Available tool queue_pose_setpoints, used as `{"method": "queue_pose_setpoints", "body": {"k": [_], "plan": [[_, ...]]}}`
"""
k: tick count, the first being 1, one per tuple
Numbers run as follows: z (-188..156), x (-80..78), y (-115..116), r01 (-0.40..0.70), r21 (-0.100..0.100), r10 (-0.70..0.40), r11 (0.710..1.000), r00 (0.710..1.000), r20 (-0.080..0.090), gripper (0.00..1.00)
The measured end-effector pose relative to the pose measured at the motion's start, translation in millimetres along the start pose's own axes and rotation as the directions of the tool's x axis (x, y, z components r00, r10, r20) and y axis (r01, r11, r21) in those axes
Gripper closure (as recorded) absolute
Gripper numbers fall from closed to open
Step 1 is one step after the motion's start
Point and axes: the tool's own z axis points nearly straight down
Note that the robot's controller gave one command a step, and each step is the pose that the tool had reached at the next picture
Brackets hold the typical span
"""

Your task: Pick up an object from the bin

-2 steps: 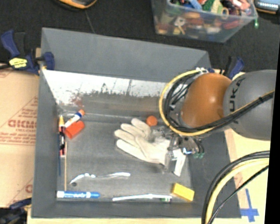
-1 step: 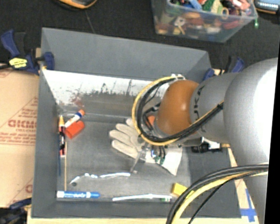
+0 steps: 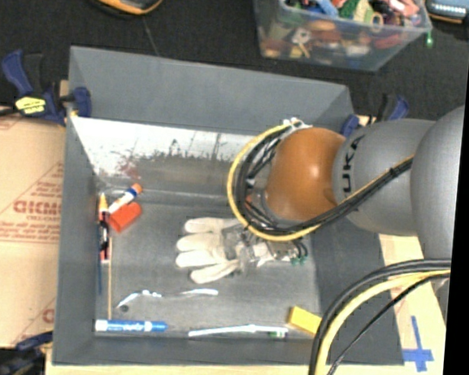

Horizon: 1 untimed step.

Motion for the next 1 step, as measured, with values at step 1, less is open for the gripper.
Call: {"method": "queue_pose_setpoints", "body": {"k": [1], "plan": [[0.0,0.0,0.0,0.000,0.000,0.000,1.000,1.000,0.000,1.00]]}}
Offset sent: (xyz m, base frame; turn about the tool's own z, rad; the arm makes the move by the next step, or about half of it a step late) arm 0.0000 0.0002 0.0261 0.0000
